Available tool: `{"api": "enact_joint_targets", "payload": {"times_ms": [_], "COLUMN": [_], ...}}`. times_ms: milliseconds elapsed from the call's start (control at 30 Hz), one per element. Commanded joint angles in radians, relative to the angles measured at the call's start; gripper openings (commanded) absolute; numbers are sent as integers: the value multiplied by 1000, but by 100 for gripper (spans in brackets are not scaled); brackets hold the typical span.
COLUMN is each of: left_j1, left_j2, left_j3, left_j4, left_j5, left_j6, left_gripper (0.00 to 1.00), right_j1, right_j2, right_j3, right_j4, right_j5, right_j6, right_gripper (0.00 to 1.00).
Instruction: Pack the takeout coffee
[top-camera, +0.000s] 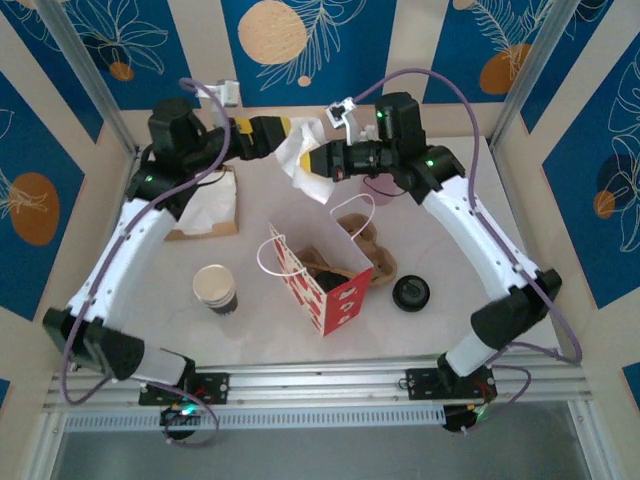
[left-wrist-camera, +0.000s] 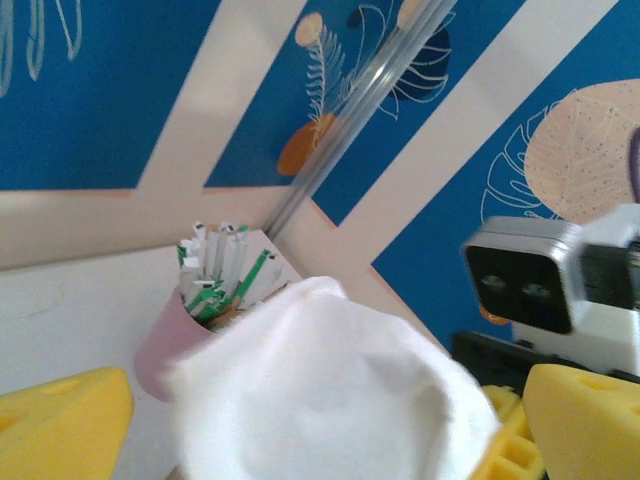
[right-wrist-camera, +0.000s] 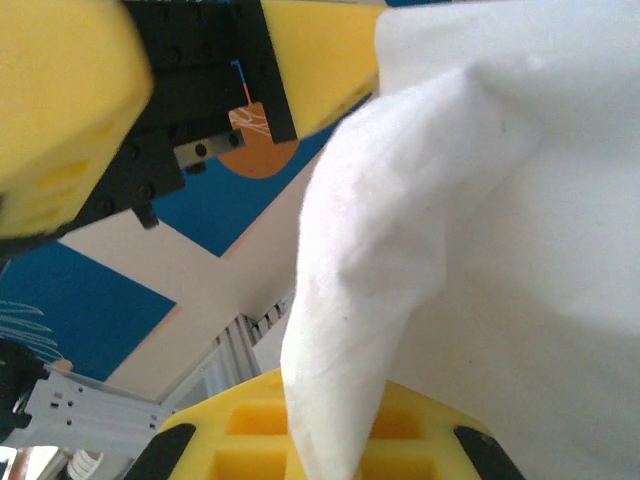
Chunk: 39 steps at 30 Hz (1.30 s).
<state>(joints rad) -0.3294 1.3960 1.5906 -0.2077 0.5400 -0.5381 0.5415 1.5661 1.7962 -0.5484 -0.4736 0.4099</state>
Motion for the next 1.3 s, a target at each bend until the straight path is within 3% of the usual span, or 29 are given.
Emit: {"api": "enact_joint_targets", "payload": {"times_ms": [0, 333, 700, 1267], "left_j1": [13, 13, 13, 13], "left_j2": [-89, -297, -368, -358], "left_j3": [-44, -211, -334, -367], "left_j4": [-111, -249, -272, -294], "left_j5": [-105, -222, -254, -291], "left_j6": [71, 95, 90, 118], "left_gripper": [100, 100, 100, 100], "right_j1": [52, 220, 323, 356], "right_j2": [-80, -155, 2, 206], "right_j3": [-40, -81, 37, 158], "right_j4": [-105, -346, -616, -682], "right_j5": [106, 371, 581, 610], "right_j6": [-86, -162, -142, -105], "right_gripper": [0, 0, 0, 0]}}
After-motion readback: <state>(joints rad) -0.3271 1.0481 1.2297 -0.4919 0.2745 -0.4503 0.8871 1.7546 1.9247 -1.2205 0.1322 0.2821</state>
